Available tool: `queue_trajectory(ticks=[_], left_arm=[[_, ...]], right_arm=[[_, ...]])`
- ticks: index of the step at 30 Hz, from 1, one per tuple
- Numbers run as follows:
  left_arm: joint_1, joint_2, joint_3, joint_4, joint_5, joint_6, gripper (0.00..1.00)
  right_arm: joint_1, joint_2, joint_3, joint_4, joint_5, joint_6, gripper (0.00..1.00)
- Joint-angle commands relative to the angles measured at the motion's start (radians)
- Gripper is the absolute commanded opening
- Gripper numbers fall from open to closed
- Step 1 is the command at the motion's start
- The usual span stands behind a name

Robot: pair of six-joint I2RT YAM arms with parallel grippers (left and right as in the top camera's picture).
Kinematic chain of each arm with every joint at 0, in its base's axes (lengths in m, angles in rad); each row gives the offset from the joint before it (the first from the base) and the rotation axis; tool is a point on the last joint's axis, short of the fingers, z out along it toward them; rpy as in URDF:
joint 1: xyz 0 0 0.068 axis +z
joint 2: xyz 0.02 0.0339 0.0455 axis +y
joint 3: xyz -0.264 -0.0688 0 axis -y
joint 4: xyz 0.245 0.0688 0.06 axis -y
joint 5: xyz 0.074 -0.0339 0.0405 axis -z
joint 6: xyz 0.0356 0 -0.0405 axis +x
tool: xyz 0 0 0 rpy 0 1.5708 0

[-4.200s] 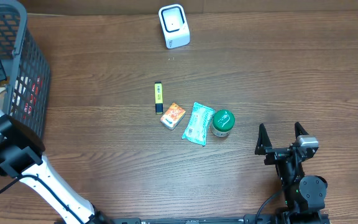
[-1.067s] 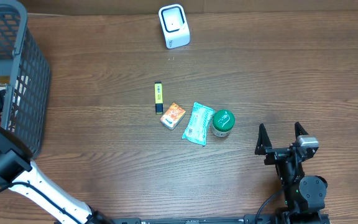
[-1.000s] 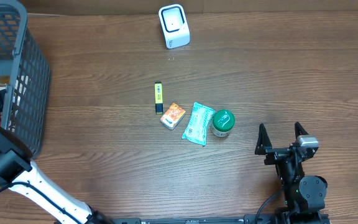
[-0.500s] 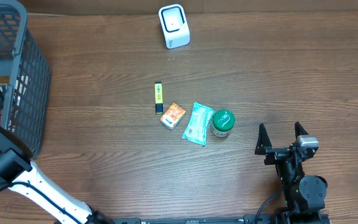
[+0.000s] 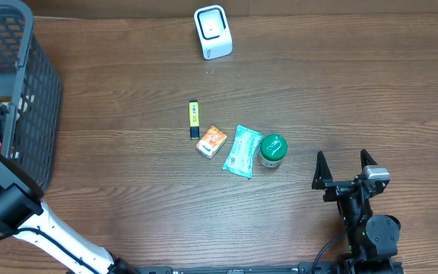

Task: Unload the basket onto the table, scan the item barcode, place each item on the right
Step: 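Lift the red Nescafe stick up out of the basket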

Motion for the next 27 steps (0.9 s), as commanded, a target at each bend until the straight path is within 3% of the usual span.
queue_trajectory(ticks=[1,14,27], left_arm=[[0.002,0.089,-0.061,-0.027,0.035,0.005,0.04],[0.002,-0.055,0.159,-0.115,0.068,-0.132,0.04],[-0.014,-0.337,0.183,-0.084,0.132,-0.280,0.04]], right_arm=[[-0.001,-0.010,-0.011,0.002,0.002,-0.004,1.00],[-0.001,-0.010,-0.011,0.002,0.002,-0.004,1.00],[-0.001,-0.010,-0.011,0.002,0.002,-0.004,1.00]])
